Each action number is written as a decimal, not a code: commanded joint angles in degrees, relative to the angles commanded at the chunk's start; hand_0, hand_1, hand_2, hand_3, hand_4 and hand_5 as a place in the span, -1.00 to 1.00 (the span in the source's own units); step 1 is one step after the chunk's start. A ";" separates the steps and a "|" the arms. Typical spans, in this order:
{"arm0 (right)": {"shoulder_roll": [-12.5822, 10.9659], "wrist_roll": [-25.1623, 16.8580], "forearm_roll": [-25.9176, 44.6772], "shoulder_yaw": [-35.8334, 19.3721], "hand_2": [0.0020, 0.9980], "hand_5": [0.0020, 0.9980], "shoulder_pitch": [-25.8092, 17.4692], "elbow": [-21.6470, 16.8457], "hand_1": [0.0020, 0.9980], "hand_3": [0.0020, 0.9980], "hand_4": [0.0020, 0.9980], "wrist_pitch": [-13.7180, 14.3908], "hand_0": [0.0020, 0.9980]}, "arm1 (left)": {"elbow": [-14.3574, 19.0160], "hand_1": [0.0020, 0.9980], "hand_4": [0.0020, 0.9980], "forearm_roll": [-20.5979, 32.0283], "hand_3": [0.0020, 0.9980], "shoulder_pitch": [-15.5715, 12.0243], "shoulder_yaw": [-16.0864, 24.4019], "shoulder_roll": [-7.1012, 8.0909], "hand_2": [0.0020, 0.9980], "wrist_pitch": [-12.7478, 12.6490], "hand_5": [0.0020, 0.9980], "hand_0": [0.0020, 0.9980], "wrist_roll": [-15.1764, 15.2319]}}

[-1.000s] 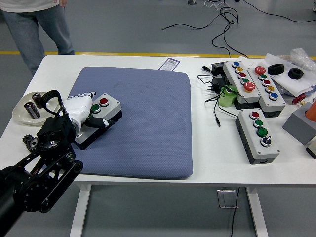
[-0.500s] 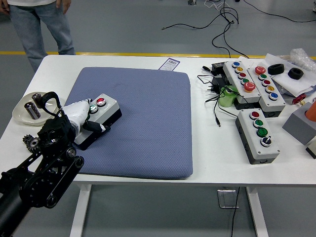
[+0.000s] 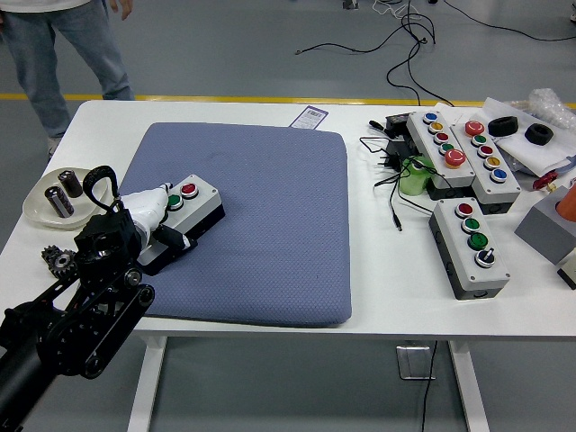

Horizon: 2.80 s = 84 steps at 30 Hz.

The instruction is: Pick up the button,place it on the desk,press the button,press the button

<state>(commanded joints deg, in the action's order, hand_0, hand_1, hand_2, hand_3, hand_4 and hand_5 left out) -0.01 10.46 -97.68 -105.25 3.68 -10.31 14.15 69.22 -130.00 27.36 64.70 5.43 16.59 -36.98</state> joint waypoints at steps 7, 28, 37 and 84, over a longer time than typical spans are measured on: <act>0.00 0.00 -0.01 -0.06 0.39 -0.73 0.03 0.00 0.30 0.24 -0.37 0.05 0.04 | -0.27 -0.57 0.52 0.00 0.19 0.81 -1.34 0.98 -0.57 -0.82 -1.00 -0.75 0.00; 0.01 -0.01 0.17 0.06 0.40 -0.73 0.11 0.00 0.30 0.24 -0.37 0.16 0.04 | -0.51 -1.00 0.52 0.00 -0.43 2.62 -7.22 5.76 -0.92 -4.37 -1.00 -1.00 0.00; 0.01 0.05 0.12 0.10 0.39 -0.73 0.01 0.00 0.30 0.24 -0.37 0.16 0.04 | -1.15 -1.00 0.53 0.00 -0.47 4.50 -10.26 9.52 -0.95 -5.90 -1.00 -1.00 8.18; 0.01 0.22 0.23 1.32 0.40 -0.73 0.21 0.00 0.30 0.24 -0.37 0.08 0.05 | -15.86 0.40 0.85 1.61 0.75 17.27 -28.45 16.00 0.57 -17.24 -0.54 0.18 44.20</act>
<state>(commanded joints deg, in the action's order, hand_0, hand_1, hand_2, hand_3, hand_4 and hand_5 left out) 0.00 10.68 -97.45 -103.93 3.89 -10.31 14.23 53.36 -128.39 44.63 36.25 21.43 -0.65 7.22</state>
